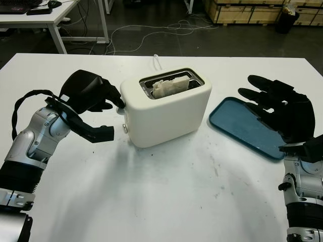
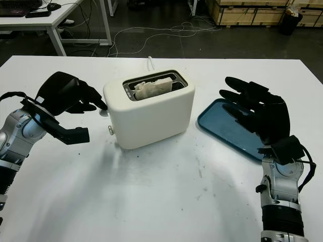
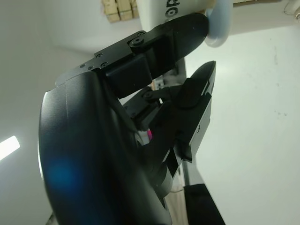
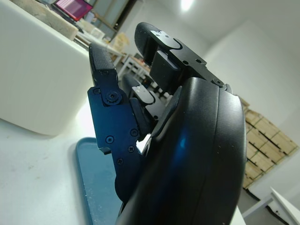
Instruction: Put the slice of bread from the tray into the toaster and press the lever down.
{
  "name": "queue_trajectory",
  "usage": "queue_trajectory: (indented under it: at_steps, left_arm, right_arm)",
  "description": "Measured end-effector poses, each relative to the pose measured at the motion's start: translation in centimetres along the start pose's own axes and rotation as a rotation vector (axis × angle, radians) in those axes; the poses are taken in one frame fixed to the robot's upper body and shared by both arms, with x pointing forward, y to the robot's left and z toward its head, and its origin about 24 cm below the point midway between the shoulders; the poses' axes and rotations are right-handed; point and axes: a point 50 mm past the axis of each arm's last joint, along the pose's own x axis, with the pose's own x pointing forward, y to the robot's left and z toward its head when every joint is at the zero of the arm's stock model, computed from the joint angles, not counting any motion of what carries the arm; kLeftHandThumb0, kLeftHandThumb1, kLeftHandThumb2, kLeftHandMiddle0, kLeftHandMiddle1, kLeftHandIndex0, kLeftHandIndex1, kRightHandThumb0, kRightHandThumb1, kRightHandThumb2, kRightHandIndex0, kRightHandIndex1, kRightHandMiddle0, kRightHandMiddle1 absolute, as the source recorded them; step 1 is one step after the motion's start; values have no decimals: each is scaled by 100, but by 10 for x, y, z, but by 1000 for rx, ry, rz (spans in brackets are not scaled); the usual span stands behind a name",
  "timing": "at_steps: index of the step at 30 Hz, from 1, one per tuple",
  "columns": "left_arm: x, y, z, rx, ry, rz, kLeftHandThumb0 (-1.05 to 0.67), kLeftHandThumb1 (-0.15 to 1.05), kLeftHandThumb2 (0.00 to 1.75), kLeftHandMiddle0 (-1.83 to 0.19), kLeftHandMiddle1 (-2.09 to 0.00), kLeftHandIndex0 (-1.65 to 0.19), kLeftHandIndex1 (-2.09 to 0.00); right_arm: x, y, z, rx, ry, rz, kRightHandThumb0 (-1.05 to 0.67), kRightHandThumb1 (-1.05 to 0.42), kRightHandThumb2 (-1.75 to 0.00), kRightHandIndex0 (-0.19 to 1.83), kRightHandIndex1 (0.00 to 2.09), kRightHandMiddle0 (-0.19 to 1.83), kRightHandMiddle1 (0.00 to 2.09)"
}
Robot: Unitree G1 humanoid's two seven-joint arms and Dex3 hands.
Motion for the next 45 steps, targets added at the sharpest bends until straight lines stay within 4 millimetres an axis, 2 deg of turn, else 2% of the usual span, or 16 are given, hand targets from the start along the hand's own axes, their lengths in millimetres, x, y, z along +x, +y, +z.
queue_trajectory:
  at_steps: [6, 14, 36, 45]
  left_arm:
    - [0, 2, 5, -10, -32, 5, -6, 67, 0, -125, -82, -150, -3]
    - [0, 3, 9, -14, -51, 14, -2, 65, 1, -126, -85, -152, -4]
    - [0, 1, 9, -20, -39, -8, 2, 67, 1, -122, -88, -151, -2]
    - [3, -7, 5, -36, -19, -35, 2, 67, 1, -121, -88, -150, -2]
  right_arm:
    - [0, 0, 0, 0, 0, -3, -39, -87, 0, 88, 0, 82, 0]
    - [0, 0, 0, -9, 4, -8, -40, -87, 0, 89, 0, 82, 0]
    - [0, 0, 1, -8, 0, -8, -39, -86, 0, 89, 0, 82, 0]
    - [-1, 0, 1, -8, 2, -7, -40, -86, 0, 88, 0, 82, 0]
